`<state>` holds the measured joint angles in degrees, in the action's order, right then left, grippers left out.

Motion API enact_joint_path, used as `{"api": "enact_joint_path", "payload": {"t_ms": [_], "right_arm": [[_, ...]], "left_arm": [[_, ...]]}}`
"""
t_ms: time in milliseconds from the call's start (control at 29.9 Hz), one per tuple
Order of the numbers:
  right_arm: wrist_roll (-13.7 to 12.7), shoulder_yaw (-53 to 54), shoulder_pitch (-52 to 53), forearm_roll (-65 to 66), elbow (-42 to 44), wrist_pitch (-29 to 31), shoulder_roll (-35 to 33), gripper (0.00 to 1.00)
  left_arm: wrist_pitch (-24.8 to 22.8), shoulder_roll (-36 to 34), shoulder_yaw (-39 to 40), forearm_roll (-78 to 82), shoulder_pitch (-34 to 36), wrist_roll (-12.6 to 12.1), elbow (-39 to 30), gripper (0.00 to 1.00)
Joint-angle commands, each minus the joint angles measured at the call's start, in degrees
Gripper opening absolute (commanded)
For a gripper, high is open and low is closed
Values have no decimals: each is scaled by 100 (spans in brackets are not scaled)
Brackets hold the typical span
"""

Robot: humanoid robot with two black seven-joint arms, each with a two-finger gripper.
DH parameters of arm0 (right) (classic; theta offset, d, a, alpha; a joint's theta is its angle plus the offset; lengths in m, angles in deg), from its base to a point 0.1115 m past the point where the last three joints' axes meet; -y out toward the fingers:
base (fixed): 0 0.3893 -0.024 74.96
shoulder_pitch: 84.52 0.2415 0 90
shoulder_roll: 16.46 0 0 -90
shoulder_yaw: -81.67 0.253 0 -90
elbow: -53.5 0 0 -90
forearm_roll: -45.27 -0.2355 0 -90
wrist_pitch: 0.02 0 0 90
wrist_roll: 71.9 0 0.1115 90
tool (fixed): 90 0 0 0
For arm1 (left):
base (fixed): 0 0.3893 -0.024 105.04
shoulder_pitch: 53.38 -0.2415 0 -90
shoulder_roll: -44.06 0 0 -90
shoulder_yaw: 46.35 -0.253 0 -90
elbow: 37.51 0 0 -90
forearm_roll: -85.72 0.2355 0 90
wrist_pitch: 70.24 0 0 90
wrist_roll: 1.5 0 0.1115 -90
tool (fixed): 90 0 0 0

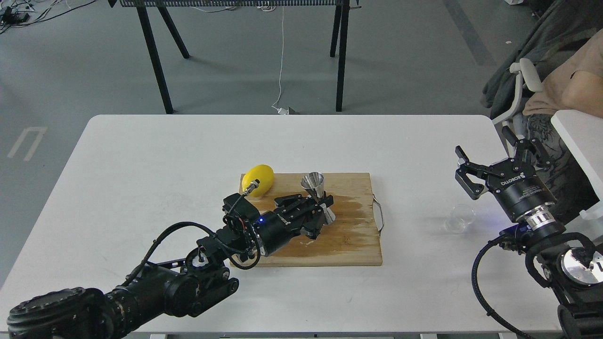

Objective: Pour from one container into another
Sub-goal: 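Lift the jigger with the left gripper and carry it onto the board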

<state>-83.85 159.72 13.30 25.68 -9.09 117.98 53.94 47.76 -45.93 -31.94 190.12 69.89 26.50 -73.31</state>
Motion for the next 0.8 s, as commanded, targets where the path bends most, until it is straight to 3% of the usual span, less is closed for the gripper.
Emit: {"api": "enact_joint_path", "payload": {"t_ms": [0,435,502,669,770], "right_arm": [[0,0,0,-1,-8,0,0,99],[0,9,-9,-1,9,0,0,99],[0,9,-17,-1,9,0,0,99],[0,9,-17,-1,9,0,0,99],[0,9,-17,-1,9,0,0,99]], "left_arm": [[0,-1,0,-8,-23,0,222,13],[0,-1,-8,-8,-76,0,495,18],[0,-1,0,-8,-76,0,495,22],[0,-1,-8,-8,-84,0,495,44],[0,-1,-8,-8,-84,0,486,49]]}}
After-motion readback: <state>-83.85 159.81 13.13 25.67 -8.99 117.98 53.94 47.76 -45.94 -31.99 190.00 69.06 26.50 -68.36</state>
